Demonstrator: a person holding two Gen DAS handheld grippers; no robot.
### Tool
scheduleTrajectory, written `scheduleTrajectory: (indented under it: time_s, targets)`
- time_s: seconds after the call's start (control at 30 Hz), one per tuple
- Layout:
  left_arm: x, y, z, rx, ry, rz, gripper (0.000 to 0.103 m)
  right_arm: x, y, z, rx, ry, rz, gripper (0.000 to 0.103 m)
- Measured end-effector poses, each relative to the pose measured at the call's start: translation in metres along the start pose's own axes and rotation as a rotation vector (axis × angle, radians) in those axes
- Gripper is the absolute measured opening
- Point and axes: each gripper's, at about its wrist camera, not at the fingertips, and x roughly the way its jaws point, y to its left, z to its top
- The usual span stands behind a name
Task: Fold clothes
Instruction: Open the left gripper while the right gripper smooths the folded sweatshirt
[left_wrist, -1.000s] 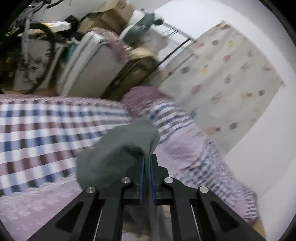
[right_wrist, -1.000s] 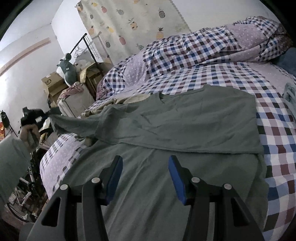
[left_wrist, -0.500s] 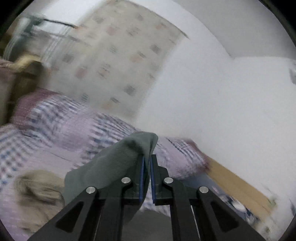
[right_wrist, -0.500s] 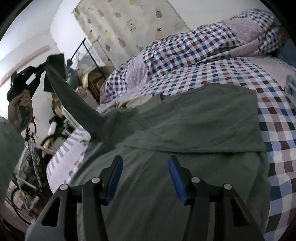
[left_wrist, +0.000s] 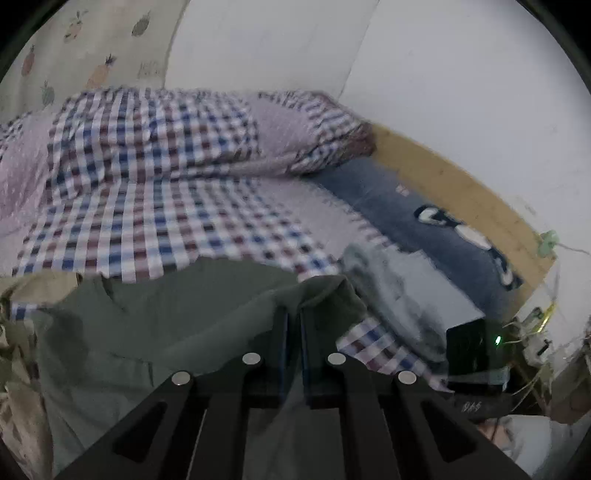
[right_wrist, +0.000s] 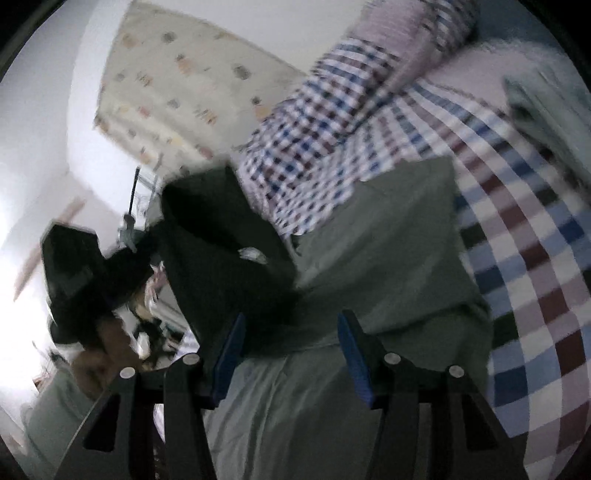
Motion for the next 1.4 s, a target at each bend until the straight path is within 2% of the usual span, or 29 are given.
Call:
scheduleTrajectory:
  time_s: [0.1, 0.2, 0.27, 0.33, 0.37, 0.43, 0.53, 0.63, 0.67, 0.7, 0.73, 0.77, 0.8, 0.83, 0.93, 1.0, 1.13, 1.23, 1.3, 1.4]
  targets:
    - [0.011, 0.001, 0.002, -0.003, 0.027, 0.051, 0.005, 0.005, -0.026, 0.005, 0.142, 0.034, 0.034, 0.057]
    - [0.015, 0.006, 0.012, -0.016, 0.021, 0.100, 0.005, 0.007, -0.044, 0.007, 0.249, 0.027, 0.083, 0.057]
    - [0.009, 0.005, 0.020, -0.030, -0.038, 0.119, 0.005, 0.005, -0.047, 0.010, 0.269, 0.009, 0.096, 0.057]
    - [-0.002, 0.000, 0.024, -0.035, -0.117, 0.084, 0.005, 0.004, -0.046, 0.013, 0.256, -0.007, 0.093, 0.057]
    - [0.002, -0.004, 0.021, -0.025, -0.098, 0.053, 0.005, 0.004, -0.045, 0.015, 0.248, -0.014, 0.091, 0.057]
    - [0.019, -0.017, 0.007, 0.028, -0.001, 0.008, 0.005, 0.002, -0.044, 0.017, 0.240, -0.027, 0.091, 0.057]
    - [0.050, -0.036, -0.026, 0.117, 0.178, -0.019, 0.006, -0.002, -0.047, 0.020, 0.243, -0.047, 0.084, 0.057]
    - [0.061, -0.044, -0.052, 0.129, 0.262, -0.028, 0.014, -0.008, -0.054, 0.022, 0.271, -0.062, 0.074, 0.057]
    - [0.060, -0.046, -0.060, 0.122, 0.269, -0.038, 0.024, -0.010, -0.056, 0.023, 0.280, -0.067, 0.070, 0.057]
    - [0.055, -0.045, -0.064, 0.102, 0.259, -0.053, 0.036, -0.012, -0.058, 0.023, 0.286, -0.074, 0.064, 0.057]
    - [0.047, -0.044, -0.067, 0.078, 0.244, -0.064, 0.043, -0.014, -0.059, 0.024, 0.290, -0.080, 0.060, 0.057]
    - [0.040, -0.042, -0.071, 0.054, 0.230, -0.076, 0.054, -0.015, -0.060, 0.025, 0.293, -0.083, 0.059, 0.057]
    - [0.034, -0.042, -0.073, 0.036, 0.213, -0.084, 0.060, -0.017, -0.061, 0.026, 0.295, -0.085, 0.058, 0.057]
    - [0.025, -0.041, -0.075, 0.026, 0.192, -0.081, 0.062, -0.018, -0.062, 0.026, 0.296, -0.087, 0.058, 0.057]
    - [-0.010, -0.030, -0.082, 0.009, 0.111, -0.040, 0.068, -0.020, -0.069, 0.026, 0.292, -0.080, 0.060, 0.057]
    - [-0.040, -0.010, -0.088, -0.009, 0.036, 0.036, 0.073, -0.018, -0.068, 0.027, 0.287, -0.074, 0.055, 0.057]
    - [-0.095, 0.045, -0.108, -0.090, -0.091, 0.285, 0.075, -0.016, -0.068, 0.024, 0.277, -0.066, 0.042, 0.057]
    - [-0.120, 0.091, -0.127, -0.190, -0.109, 0.470, 0.075, -0.014, -0.068, 0.024, 0.272, -0.060, 0.039, 0.057]
    - [-0.128, 0.118, -0.138, -0.284, -0.107, 0.513, 0.075, -0.012, -0.068, 0.022, 0.264, -0.056, 0.034, 0.057]
    - [-0.136, 0.144, -0.153, -0.413, -0.171, 0.474, 0.075, -0.008, -0.064, 0.020, 0.238, -0.045, 0.021, 0.057]
